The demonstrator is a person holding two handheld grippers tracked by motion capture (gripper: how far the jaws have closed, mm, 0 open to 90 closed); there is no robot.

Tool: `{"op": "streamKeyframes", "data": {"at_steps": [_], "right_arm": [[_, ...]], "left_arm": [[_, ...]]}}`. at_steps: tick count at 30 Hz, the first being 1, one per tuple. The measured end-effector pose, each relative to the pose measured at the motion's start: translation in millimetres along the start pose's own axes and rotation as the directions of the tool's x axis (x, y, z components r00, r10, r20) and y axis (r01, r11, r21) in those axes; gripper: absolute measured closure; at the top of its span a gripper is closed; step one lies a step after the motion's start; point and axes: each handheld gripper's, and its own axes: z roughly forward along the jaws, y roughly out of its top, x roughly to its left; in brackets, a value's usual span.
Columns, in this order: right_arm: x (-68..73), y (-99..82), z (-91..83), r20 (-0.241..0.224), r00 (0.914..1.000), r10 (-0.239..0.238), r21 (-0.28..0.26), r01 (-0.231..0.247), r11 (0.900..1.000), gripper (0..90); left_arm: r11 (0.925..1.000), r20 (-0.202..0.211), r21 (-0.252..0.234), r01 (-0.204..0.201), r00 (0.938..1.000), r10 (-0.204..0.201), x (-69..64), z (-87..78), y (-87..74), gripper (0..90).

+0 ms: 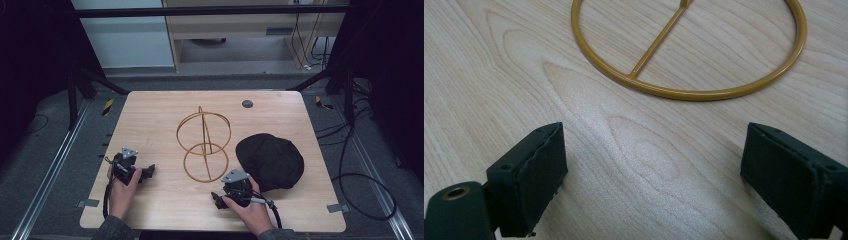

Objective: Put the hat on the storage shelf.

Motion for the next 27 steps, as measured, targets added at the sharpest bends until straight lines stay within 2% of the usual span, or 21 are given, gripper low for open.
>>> {"op": "streamKeyframes", "data": {"at_steps": [5, 6, 10, 12, 14, 15, 16, 17, 18, 20, 22, 23, 24, 27], "right_arm": [[3.0, 3.0, -0.9, 0.019, 0.9996, -0.02, 0.014, 0.019, 0.9997, 11.3], [7.6, 8.3, -5.5, 0.024, 0.9992, -0.032, 0.017, 0.032, 0.9993, 10.9], [10.4, 17.0, -12.6, 0.033, 0.9983, -0.048, 0.018, 0.047, 0.9987, 10.5], [11.5, 24.1, -19.6, 0.037, 0.9976, -0.059, 0.018, 0.058, 0.9981, 10.5], [11.0, 36.8, -36.7, 0.073, 0.9938, -0.084, 0.024, 0.082, 0.9963, 11.0], [11.0, 36.8, -36.7, 0.073, 0.9938, -0.084, 0.024, 0.082, 0.9963, 11.0], [8.1, 43.0, -49.1, 0.096, 0.9919, -0.083, 0.02, 0.081, 0.9965, 11.4], [8.1, 43.0, -49.1, 0.096, 0.9919, -0.083, 0.02, 0.081, 0.9965, 11.4], [2.5, 49.2, -63.8, 0.11, 0.9907, -0.08, 0.008, 0.08, 0.9968, 11.6], [-3.9, 54.4, -78.6, 0.129, 0.9894, -0.067, -0.001, 0.068, 0.9977, 11.6], [-10.7, 58.4, -92.0, 0.152, 0.9861, -0.066, 0.001, 0.066, 0.9978, 11.4], [-10.7, 58.4, -92.0, 0.152, 0.9861, -0.066, 0.001, 0.066, 0.9978, 11.4], [-14.4, 59.9, -98.3, 0.174, 0.9824, -0.069, 0.004, 0.069, 0.9976, 11.3], [-34.3, 62.3, -120.8, 0.212, 0.9764, -0.044, 0.007, 0.044, 0.999, 11.6]], "left_arm": [[1.0, -0.003, 0.004, 0.0, 1.0, 0.0, -0.1, 0.0, 0.4, 0.0], [1.0, -0.002, 0.002, 0.0, 1.0, 0.0, -0.1, 0.2, 0.3, 0.0], [1.0, -0.014, 0.005, 0.007, 0.9999, -0.007, -1.2, -0.3, 0.2, 0.0], [0.9997, -0.024, 0.002, 0.022, 0.9995, -0.022, -2.7, -0.5, -0.2, 0.0], [0.9997, -0.028, 0.005, 0.023, 0.9994, -0.023, -3.0, -1.1, -0.5, 0.0], [0.9997, -0.028, 0.005, 0.023, 0.9994, -0.023, -3.0, -1.1, -0.5, 0.0], [0.9997, -0.028, 0.005, 0.023, 0.9993, -0.023, -3.0, -1.1, -0.5, 0.0], [0.9997, -0.029, 0.005, 0.023, 0.9993, -0.023, -3.1, -1.1, -0.6, 0.0], [0.9997, -0.029, 0.003, 0.023, 0.9993, -0.023, -3.1, -1.0, -0.7, 0.0], [0.9997, -0.029, 0.003, 0.024, 0.9993, -0.024, -3.2, -1.1, -0.8, 0.0], [0.9997, -0.03, 0.002, 0.026, 0.9992, -0.026, -3.3, -1.2, -1.0, 0.0], [0.9997, -0.03, 0.002, 0.026, 0.9992, -0.026, -3.3, -1.2, -1.0, 0.0], [0.9997, -0.03, 0.002, 0.026, 0.9992, -0.026, -3.3, -1.3, -1.0, 0.0], [0.9996, -0.033, 0.004, 0.028, 0.9991, -0.028, -3.7, -1.8, -1.4, 0.0]]}}
